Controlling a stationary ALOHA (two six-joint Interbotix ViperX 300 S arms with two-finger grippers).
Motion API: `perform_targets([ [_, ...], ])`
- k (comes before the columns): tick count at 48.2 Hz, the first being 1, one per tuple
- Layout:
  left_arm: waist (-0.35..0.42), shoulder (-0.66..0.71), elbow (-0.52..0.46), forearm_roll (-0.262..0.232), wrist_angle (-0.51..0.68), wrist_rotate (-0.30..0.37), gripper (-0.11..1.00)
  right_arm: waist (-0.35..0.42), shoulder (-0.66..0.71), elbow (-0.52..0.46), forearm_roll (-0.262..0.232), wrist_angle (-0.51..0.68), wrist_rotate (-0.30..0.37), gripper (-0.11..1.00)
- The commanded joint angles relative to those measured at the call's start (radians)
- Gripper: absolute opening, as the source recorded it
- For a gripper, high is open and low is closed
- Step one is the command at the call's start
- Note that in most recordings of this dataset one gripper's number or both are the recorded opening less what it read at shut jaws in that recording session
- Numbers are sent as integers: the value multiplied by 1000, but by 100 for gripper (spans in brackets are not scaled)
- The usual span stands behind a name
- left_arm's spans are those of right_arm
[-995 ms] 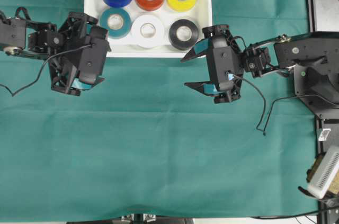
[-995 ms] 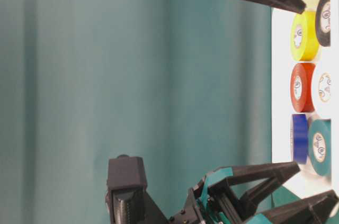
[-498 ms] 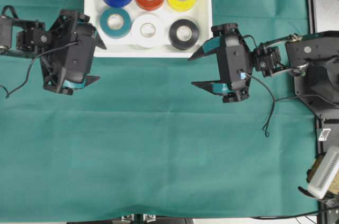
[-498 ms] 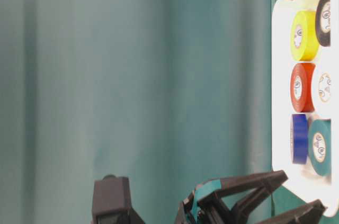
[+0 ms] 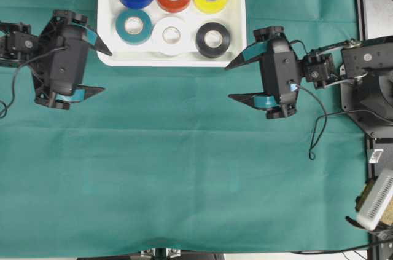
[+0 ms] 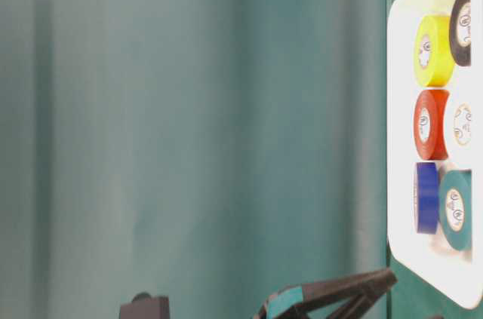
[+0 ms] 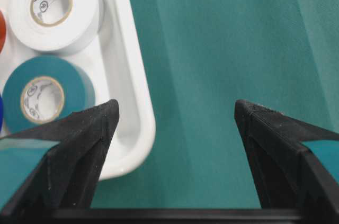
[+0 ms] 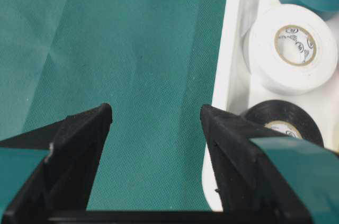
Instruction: Put the tape alternately from left to right into the white case.
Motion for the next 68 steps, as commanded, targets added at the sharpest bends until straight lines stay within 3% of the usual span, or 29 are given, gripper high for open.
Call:
perform_targets([
  [1,-3,-34,3,-2,-15,-3,44,2,-26,3,2,-8,2,72],
  [20,-3,-126,91,-2,-84,-6,44,2,-97,52,0,-8,2,72],
  [35,-2,-241,189,-3,-152,-64,44,2,-173,107,2,-8,2,73],
  [68,-3,-505,344,-3,-175,-89,44,-6,-512,273,0,-3,2,72],
])
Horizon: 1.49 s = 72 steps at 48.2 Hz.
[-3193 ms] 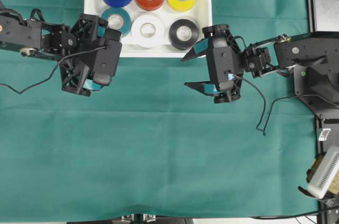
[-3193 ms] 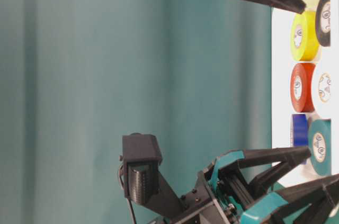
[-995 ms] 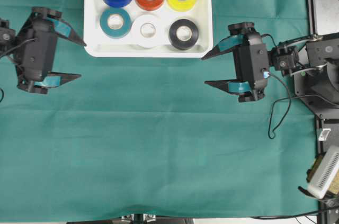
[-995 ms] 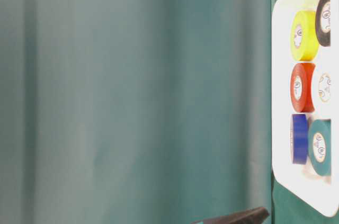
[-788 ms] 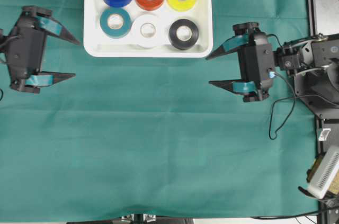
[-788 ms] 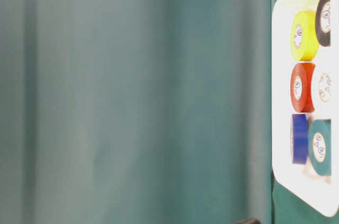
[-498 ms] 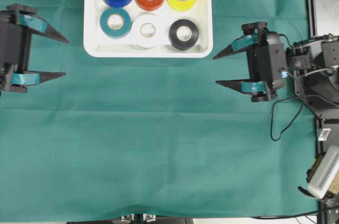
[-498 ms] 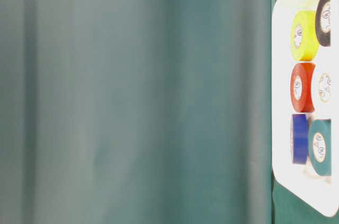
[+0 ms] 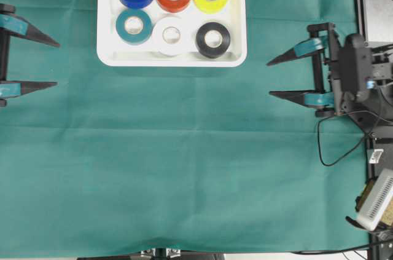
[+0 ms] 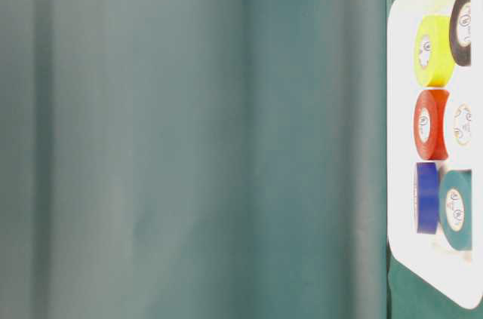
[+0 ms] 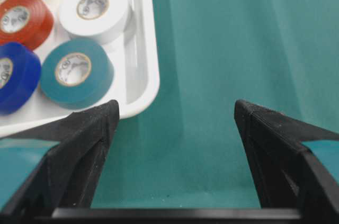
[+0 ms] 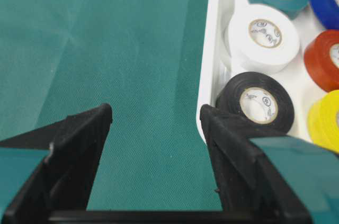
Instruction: Put the tape alternately from left to right into the white case.
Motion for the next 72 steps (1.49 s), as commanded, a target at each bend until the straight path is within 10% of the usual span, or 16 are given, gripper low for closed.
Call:
perform_targets([
  [1,0,-32,8,-2,-9,-2,44,-6,-60,12,3,-3,2,72],
  [27,2,-267,121,-2,-5,-2,44,-20,-354,143,3,9,2,72],
  [72,38,-448,201,-2,21,-2,44,-20,-331,155,3,11,2,72],
])
